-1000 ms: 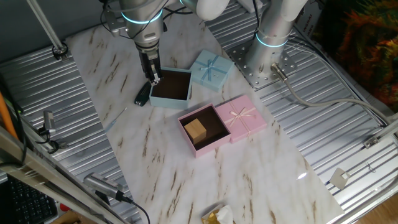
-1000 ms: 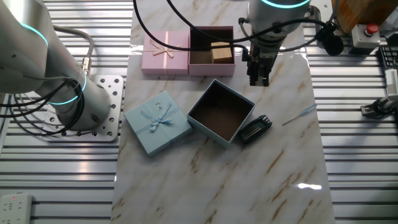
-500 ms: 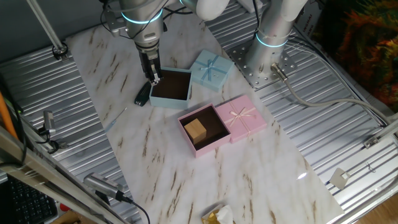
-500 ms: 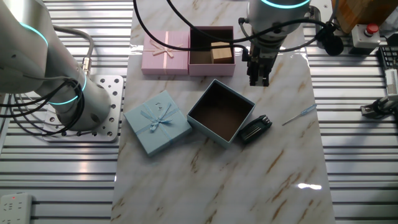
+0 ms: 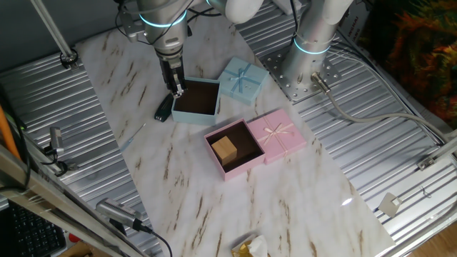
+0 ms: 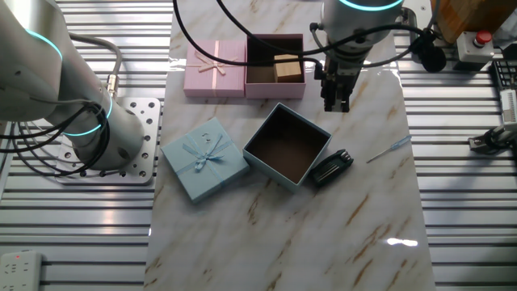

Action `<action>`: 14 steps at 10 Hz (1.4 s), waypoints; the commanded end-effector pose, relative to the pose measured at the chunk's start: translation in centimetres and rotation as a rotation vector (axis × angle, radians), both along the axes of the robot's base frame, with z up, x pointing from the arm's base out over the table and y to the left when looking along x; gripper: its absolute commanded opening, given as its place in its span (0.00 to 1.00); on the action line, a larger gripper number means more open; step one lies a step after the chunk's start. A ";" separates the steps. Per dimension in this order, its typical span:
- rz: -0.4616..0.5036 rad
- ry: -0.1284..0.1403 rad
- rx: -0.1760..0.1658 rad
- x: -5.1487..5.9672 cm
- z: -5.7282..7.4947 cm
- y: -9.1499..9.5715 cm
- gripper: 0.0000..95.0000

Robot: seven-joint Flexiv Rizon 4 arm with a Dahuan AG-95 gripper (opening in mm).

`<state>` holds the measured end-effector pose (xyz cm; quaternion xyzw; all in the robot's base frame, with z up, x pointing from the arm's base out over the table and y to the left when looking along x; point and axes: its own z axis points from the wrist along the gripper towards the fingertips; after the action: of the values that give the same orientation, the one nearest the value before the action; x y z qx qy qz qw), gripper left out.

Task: Move an object from one box to another

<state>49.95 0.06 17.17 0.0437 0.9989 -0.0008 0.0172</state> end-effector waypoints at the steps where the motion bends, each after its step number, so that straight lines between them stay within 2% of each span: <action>1: -0.001 0.000 0.000 0.0 0.0 0.0 0.00; 12: -0.002 0.001 -0.003 0.0 0.0 0.0 0.00; 13: 0.001 0.002 -0.014 0.0 0.0 0.0 0.00; 14: 0.024 0.002 -0.041 0.0 0.0 0.0 0.00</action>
<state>49.95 0.17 17.21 0.0371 0.9990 -0.0164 0.0162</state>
